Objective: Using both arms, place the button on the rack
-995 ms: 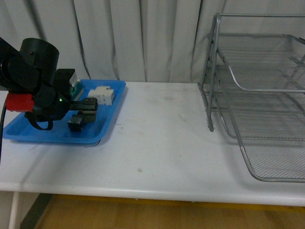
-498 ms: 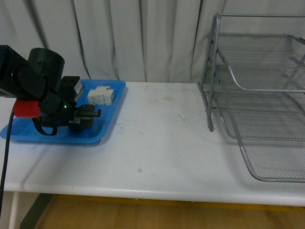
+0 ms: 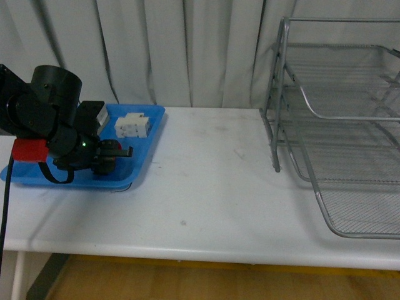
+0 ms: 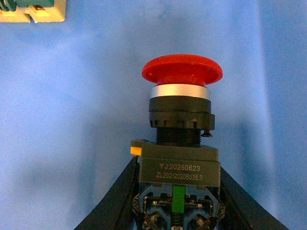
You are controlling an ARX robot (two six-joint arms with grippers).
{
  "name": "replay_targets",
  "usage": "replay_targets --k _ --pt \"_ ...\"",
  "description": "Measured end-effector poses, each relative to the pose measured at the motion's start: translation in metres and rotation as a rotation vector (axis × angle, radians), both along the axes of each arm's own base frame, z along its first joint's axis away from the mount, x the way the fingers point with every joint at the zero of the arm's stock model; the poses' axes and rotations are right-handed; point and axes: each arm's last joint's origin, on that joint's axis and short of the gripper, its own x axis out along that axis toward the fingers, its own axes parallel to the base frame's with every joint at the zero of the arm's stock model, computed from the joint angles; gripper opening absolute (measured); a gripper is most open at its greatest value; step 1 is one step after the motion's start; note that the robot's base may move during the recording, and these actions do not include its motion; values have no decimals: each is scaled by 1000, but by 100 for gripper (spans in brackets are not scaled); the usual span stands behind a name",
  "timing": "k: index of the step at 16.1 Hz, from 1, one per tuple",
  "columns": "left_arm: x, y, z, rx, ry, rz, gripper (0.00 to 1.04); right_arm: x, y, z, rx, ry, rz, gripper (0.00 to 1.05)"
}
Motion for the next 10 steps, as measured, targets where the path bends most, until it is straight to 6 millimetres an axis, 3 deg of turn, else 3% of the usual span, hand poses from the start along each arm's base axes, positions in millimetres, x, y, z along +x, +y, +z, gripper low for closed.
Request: replay_targets --k 1,3,5,6,8,10 --pt "-10 -4 12 -15 -29 -14 36 0 0 0 0 0 0 98" --pt "-43 -9 77 -67 -192 -34 36 0 0 0 0 0 0 98" --pt "-86 -9 122 -97 -321 -33 36 0 0 0 0 0 0 98" --pt "-116 -10 132 -109 -353 -27 36 0 0 0 0 0 0 98" --pt "-168 -14 130 -119 -334 -26 36 0 0 0 0 0 0 98" --pt "-198 -17 126 -113 -337 -27 36 0 0 0 0 0 0 98"
